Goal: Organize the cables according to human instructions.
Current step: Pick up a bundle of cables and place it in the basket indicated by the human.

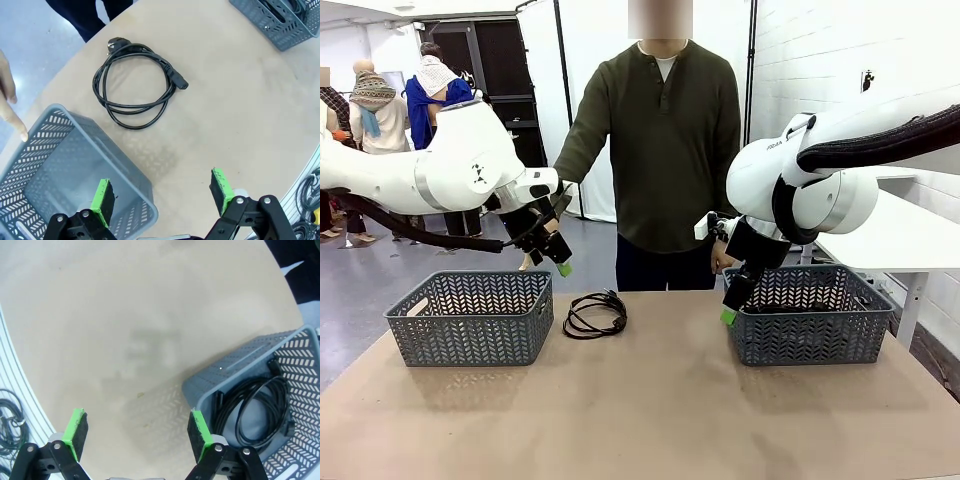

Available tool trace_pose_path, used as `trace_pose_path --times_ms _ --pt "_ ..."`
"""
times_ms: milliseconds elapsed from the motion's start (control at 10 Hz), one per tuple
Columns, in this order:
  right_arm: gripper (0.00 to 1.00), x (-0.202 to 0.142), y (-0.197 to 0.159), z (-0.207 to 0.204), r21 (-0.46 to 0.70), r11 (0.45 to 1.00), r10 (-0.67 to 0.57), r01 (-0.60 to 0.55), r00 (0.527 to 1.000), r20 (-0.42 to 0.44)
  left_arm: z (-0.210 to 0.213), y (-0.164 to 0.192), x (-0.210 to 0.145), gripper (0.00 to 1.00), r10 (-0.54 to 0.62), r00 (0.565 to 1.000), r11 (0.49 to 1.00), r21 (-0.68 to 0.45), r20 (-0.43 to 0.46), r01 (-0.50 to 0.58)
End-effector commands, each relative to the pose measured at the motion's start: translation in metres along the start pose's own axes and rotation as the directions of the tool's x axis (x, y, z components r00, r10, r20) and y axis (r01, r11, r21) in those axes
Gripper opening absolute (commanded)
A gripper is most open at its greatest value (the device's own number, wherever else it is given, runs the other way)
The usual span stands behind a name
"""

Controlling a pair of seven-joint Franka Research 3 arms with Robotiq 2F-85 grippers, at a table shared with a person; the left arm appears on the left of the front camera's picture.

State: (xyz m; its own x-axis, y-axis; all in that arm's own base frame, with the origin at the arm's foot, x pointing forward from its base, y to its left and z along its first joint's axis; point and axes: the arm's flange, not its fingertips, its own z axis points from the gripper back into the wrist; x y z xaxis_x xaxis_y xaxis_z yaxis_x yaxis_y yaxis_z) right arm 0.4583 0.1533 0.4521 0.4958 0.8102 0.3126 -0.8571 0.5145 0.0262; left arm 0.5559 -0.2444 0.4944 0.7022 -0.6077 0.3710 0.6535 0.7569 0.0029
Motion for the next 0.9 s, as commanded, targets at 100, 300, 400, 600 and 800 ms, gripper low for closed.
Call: trace_pose_path --times_ms 100,300,400,600,800 --pt "1.00 0.000 -0.001 0.000 -0.007 1.000 0.000 0.000 1.000 -0.003 0.001 0.000 -0.008 1.00 0.002 1.000 1.000 0.013 0.011 -0.002" --pt "1.00 0.000 -0.001 0.000 -0.007 1.000 0.000 0.000 1.000 -0.003 0.001 0.000 -0.008 1.00 0.002 1.000 1.000 0.013 0.011 -0.002" --pt "1.00 0.000 -0.001 0.000 -0.007 1.000 0.000 0.000 1.000 -0.003 0.000 -0.001 0.000 1.00 -0.001 1.000 1.000 -0.001 -0.001 0.001" --pt "1.00 0.000 -0.001 0.000 -0.007 1.000 0.000 0.000 1.000 -0.003 0.000 -0.007 0.026 1.00 0.099 0.995 0.995 0.021 -0.026 -0.098" --pt "1.00 0.000 -0.001 0.000 -0.007 1.000 0.000 0.000 1.000 -0.003 -0.007 -0.014 0.055 1.00 0.176 0.981 0.984 0.026 -0.075 -0.175"
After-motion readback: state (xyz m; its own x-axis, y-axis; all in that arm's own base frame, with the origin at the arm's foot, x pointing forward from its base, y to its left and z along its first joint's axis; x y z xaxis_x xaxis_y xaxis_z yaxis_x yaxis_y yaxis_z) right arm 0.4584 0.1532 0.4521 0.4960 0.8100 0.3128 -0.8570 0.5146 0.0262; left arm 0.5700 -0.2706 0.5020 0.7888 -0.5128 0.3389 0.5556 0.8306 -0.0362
